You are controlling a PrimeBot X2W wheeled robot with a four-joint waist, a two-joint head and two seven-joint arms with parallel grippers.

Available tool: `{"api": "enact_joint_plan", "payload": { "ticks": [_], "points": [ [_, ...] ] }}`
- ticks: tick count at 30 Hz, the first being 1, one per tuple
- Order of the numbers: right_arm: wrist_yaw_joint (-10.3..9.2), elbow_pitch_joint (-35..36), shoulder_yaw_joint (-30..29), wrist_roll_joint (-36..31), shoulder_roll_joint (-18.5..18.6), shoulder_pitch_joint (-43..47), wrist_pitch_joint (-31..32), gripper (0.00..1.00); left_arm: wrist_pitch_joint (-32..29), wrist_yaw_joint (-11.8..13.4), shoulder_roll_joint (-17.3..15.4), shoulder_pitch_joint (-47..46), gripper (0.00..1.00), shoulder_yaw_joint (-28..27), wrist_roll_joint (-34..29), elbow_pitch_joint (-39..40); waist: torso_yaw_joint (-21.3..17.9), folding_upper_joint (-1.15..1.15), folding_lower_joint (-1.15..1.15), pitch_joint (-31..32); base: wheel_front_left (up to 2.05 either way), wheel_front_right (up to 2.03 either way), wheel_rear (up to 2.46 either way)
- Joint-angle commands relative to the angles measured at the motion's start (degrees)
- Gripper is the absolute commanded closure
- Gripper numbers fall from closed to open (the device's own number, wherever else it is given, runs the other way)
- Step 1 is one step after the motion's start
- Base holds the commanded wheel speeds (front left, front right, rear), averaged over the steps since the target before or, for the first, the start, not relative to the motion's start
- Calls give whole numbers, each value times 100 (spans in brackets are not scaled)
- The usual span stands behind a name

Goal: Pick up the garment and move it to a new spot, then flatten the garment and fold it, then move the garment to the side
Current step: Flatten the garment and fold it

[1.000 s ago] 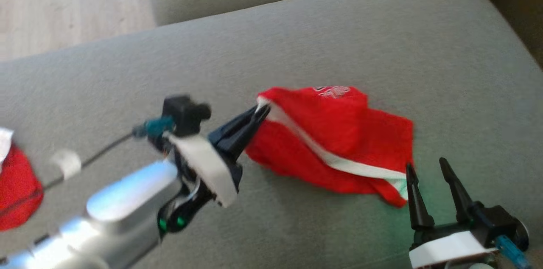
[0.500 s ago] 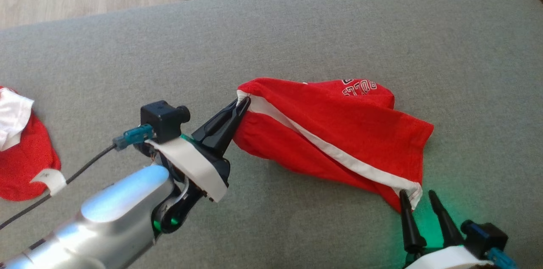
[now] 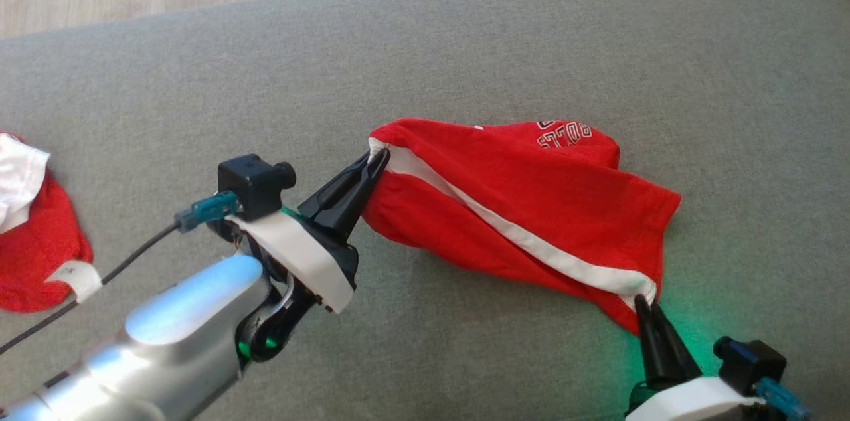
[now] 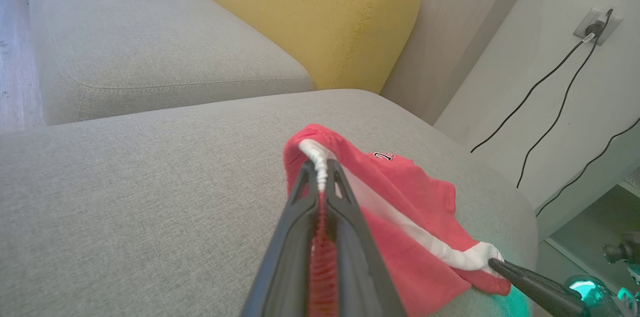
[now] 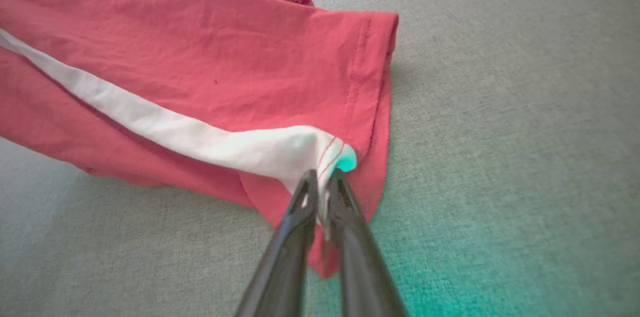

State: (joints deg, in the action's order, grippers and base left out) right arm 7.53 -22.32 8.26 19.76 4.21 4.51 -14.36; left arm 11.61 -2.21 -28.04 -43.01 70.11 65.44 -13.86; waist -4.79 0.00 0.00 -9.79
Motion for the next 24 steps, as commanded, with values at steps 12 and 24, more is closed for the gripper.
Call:
{"api": "enact_joint_plan", "payload": {
  "ticks": [12, 24],
  "points": [
    [-4, 1529, -260, -322, 539, -414, -63, 100, 228, -80, -335, -486, 100, -645, -194, 243, -57, 0, 0, 266, 0, 0, 0],
    [-4, 1684, 50, 127, 1932, -3641, 295, 100, 73, -193, -465, -2155, 100, -1226, -641, 180, -60, 0, 0, -347, 0, 0, 0]
  ]
}}
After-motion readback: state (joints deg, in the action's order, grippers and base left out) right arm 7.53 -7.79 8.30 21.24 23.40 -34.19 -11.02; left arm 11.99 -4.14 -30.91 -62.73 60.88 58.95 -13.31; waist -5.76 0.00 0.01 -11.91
